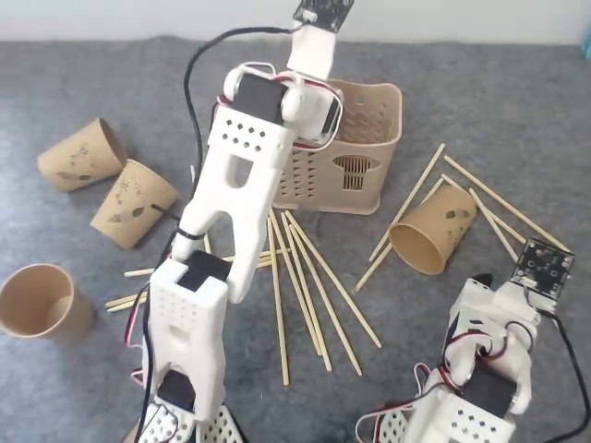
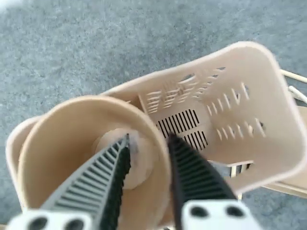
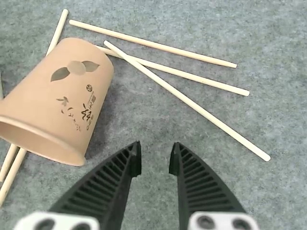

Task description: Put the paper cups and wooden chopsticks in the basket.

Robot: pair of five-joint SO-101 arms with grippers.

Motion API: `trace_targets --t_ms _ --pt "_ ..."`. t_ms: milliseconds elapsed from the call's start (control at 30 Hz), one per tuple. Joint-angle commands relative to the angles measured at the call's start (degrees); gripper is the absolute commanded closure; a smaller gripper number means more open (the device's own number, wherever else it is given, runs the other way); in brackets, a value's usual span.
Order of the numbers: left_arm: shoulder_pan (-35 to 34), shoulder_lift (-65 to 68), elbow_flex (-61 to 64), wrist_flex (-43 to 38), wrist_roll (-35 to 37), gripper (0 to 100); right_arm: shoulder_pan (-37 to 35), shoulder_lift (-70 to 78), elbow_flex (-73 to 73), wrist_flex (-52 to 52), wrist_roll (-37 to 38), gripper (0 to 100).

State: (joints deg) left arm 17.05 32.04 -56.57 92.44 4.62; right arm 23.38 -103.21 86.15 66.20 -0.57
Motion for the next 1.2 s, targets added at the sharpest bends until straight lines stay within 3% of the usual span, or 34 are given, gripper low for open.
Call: trace_targets --t_ms 0,267,833,1167 --pt "0.9 -0.9 -7.4 3.1 -1.0 99 0.0 -0.7 -0.4 -1.0 1.0 88.8" --pt "2.0 -1.8 -18.7 8.3 -1.7 99 0.0 -0.7 -0.4 -1.0 1.0 88.8" --pt "12.2 -22.2 -15.5 8.1 -1.9 99 -0.2 -0.7 -0.4 -1.1 1.0 89.0" --pt "12.6 -18.9 -4.1 -3.8 -1.6 99 0.0 -0.7 -0.4 -1.1 1.0 89.0"
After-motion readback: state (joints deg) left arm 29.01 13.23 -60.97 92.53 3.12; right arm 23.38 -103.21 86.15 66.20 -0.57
